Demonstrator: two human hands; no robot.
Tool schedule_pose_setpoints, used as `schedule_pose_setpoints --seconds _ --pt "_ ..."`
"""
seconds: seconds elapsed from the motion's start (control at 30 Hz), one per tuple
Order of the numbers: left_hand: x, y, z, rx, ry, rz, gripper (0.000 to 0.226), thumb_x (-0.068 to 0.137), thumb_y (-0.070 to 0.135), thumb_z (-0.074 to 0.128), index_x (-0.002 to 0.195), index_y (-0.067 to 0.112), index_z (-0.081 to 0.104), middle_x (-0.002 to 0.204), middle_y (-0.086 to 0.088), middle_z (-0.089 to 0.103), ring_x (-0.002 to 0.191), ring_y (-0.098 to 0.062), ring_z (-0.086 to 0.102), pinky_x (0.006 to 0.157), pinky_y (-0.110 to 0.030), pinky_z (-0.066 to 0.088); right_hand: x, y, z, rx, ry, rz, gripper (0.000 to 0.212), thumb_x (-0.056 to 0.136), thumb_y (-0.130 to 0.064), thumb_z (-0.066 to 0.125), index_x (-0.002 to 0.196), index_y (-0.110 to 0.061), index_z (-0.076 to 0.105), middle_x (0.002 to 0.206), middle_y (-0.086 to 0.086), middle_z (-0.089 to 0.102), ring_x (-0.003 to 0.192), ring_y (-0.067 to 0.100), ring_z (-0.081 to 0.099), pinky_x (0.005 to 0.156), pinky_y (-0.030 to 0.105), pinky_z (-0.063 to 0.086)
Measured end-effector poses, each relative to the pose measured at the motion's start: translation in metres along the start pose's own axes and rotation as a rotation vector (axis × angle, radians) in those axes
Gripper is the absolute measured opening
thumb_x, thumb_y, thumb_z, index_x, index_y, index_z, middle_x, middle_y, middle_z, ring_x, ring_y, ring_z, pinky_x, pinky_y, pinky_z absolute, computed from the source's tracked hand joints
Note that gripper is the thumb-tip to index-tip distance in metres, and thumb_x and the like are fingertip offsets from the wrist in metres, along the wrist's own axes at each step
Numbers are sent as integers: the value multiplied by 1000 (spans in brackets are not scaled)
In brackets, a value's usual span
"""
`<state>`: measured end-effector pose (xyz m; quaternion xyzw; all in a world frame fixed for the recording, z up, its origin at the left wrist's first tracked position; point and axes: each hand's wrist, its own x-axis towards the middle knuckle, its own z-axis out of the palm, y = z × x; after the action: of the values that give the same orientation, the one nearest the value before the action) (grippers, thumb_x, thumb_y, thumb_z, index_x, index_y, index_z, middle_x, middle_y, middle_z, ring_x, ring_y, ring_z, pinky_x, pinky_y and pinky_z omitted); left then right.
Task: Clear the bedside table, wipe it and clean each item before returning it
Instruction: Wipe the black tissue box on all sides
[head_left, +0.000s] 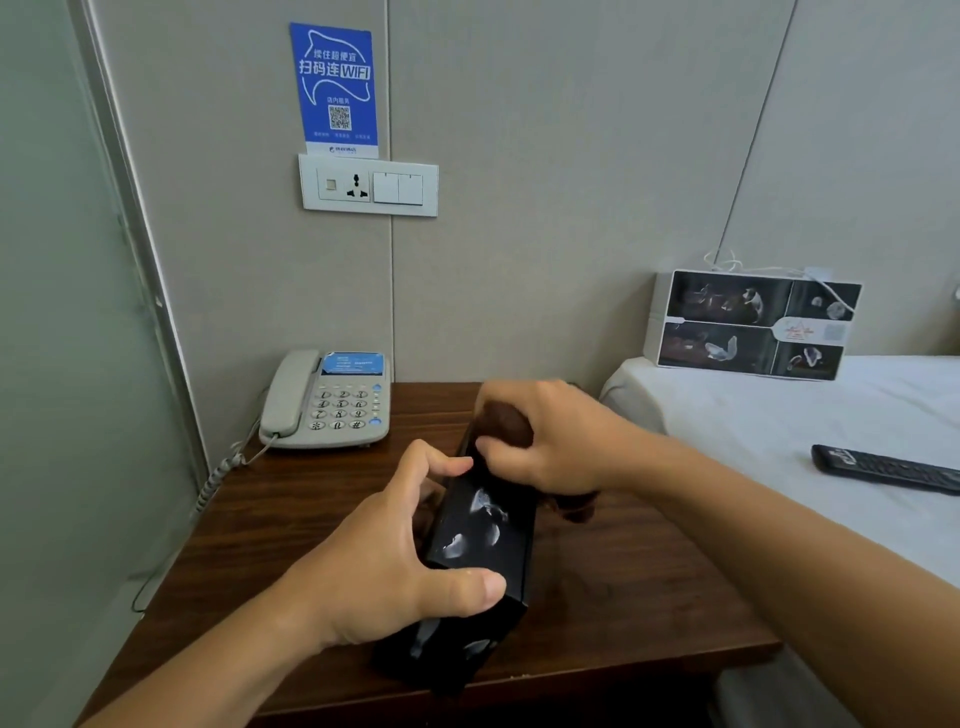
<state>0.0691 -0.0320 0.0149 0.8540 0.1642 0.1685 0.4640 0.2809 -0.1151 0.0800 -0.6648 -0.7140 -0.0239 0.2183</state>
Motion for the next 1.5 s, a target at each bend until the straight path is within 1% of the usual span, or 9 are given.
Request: schedule_pose_setpoints --seconds 0.13,0.43,0.67,0.77,0.9,1.13,1.27,1.43,1.5 --pt "0 2 2 -3 -6 15 83 59 58 88 126 54 38 119 23 64 114 -5 66 97 -38 57 -22 -11 -14 83 -172 -76 10 89 -30 71 94 -26 63 80 -6 67 74 13 64 67 31 53" --pt "1 3 5 28 -17 -9 88 62 60 89 129 58 33 133 18 57 122 -1 60 104 -35 53 60 78 1 -3 31 307 14 92 -37 65 93 -23 65 88 -1 71 85 24 67 81 45 57" --pt "0 -2 2 4 12 -14 89 57 64 88 127 58 35 130 16 58 119 -1 62 102 -37 54 33 26 16 -32 122 207 19 93 -44 62 96 -25 58 89 0 69 86 27 65 77 41 53" --pt "-2 -3 0 -4 22 -12 87 56 66 86 127 58 36 128 15 59 118 0 61 102 -38 54 -7 -3 14 75 20 99 30 86 -50 63 107 -33 51 103 -4 62 97 20 62 86 40 52" --pt "-3 -2 3 -7 19 -2 88 57 66 85 129 59 35 128 16 59 118 2 60 103 -37 53 -35 -4 -10 223 -156 103 54 80 -27 75 128 -31 49 118 -4 61 109 13 62 92 34 52" --pt "-3 -1 5 -20 35 -13 89 56 64 88 128 59 36 129 13 59 118 -3 63 103 -37 53 -28 8 -17 120 303 228 46 73 -24 83 113 -27 62 93 -13 69 83 4 65 74 22 52" --pt "-2 -2 5 -31 38 -8 89 56 64 88 129 58 37 130 10 60 120 -7 63 105 -41 52 -20 10 -2 87 115 118 45 73 -34 77 115 -30 60 100 -9 70 93 14 68 84 41 56" --pt "-2 -7 3 -34 37 -9 94 54 70 88 131 58 36 132 11 60 126 -7 59 107 -45 50 -30 8 -3 228 -22 58 47 94 -52 63 135 -32 53 126 -8 63 123 9 58 104 38 49" --pt "-2 -5 4 -34 32 -10 91 55 68 88 129 59 37 130 13 61 124 -4 59 107 -43 50 -40 -3 4 120 22 60 42 96 -53 50 135 -37 49 121 -7 57 116 14 57 100 42 49"
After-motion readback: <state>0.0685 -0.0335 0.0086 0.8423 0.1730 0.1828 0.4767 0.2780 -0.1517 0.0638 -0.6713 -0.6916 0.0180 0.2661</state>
